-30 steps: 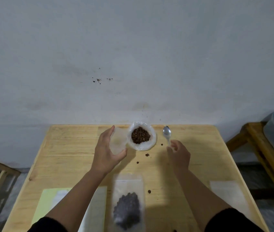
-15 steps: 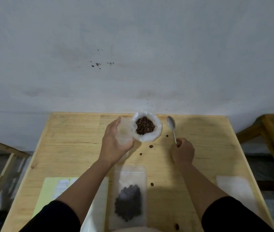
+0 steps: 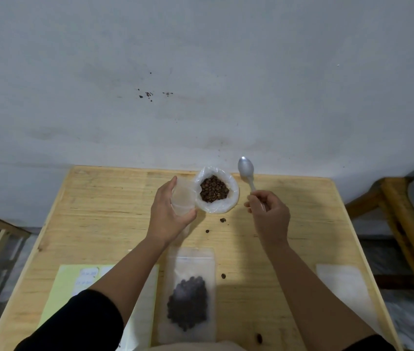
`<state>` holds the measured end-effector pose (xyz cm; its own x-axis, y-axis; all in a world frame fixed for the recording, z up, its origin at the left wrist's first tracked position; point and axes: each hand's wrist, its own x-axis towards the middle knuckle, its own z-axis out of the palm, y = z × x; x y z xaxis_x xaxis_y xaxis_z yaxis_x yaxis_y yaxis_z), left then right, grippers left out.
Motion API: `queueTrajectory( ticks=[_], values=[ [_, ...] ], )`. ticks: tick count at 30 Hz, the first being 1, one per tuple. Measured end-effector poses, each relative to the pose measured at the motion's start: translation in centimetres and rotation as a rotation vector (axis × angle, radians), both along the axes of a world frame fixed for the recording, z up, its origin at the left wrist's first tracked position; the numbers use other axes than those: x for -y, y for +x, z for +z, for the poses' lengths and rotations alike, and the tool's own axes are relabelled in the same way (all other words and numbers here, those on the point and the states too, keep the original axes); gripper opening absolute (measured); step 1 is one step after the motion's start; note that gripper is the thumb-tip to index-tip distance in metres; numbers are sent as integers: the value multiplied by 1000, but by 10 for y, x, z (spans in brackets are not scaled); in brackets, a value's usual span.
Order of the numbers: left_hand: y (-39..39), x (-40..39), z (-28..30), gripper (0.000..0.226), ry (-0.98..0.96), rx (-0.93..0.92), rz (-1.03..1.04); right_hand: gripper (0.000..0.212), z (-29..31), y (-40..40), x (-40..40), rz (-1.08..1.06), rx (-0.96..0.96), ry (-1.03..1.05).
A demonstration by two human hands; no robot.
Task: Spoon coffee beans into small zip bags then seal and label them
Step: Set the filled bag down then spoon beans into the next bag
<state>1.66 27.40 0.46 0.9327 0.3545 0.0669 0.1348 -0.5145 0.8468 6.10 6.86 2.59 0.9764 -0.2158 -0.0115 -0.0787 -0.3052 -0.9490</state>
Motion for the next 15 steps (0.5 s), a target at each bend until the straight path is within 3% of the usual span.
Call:
queueTrajectory(
  ticks=[5, 9, 15],
  values=[
    [-1, 1, -2, 95, -25, -12, -7, 9, 10, -7, -8, 154, 174, -60],
    [-1, 1, -3, 98, -21, -12, -22, 27, -4, -1, -8, 210, 174, -111],
    [0, -1, -4, 93, -22, -28, -27, 17, -19, 14, -2, 218, 104, -153]
  ],
)
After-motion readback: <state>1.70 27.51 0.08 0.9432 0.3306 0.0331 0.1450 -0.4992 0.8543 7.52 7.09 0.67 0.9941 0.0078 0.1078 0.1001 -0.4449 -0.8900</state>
